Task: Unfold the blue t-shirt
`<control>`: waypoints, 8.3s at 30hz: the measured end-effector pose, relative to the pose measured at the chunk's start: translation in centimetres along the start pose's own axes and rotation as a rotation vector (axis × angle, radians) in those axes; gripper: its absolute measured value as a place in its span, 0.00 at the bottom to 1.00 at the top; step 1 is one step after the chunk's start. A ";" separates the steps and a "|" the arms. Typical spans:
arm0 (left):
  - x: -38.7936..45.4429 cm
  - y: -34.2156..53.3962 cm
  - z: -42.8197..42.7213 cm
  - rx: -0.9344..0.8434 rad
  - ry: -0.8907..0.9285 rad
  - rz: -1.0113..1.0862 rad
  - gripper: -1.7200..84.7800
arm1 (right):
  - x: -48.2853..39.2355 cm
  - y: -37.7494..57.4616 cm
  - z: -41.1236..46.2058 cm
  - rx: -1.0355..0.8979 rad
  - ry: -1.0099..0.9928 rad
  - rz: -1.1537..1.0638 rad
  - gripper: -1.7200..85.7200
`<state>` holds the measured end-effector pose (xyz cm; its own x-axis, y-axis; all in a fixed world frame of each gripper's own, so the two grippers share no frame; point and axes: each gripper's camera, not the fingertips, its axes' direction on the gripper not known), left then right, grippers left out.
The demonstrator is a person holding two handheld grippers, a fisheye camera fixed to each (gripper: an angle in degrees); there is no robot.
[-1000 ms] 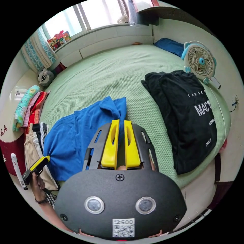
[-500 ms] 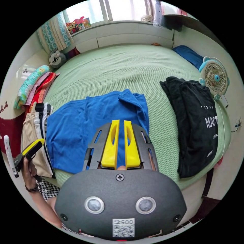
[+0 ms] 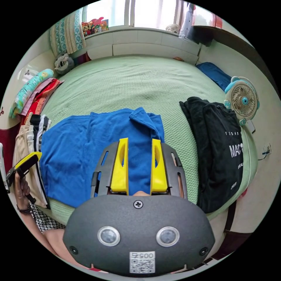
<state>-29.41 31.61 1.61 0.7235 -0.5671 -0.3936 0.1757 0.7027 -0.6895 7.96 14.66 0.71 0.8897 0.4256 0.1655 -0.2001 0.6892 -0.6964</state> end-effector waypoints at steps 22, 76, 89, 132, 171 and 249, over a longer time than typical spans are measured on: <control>0.1 -0.5 0.1 0.074 -0.039 -0.146 0.09 | -2.2 0.6 0.7 -0.050 -0.005 -0.055 0.15; 5.6 9.4 -1.8 -0.161 0.015 0.272 0.13 | 0.4 3.2 1.2 0.105 0.147 -0.082 0.13; 6.1 12.2 -4.6 -0.139 0.016 0.274 0.07 | 4.3 5.6 -2.2 0.215 0.099 -0.055 0.00; -0.1 42.9 -15.0 -0.208 -0.021 -0.033 0.04 | 30.7 38.9 -13.1 -0.081 -0.304 0.144 0.06; -0.2 17.3 -10.0 0.064 0.074 -0.039 0.06 | 21.4 9.7 -4.5 0.015 -0.360 0.012 0.00; 21.9 40.1 -0.1 -0.114 -0.064 0.024 0.02 | -1.8 29.8 -16.5 -0.118 -0.159 0.028 0.01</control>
<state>-6.56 47.30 -34.71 0.7686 -0.5192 -0.3738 0.0833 0.6605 -0.7462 7.18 24.76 -31.84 0.8064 0.5373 0.2471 -0.1656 0.6062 -0.7779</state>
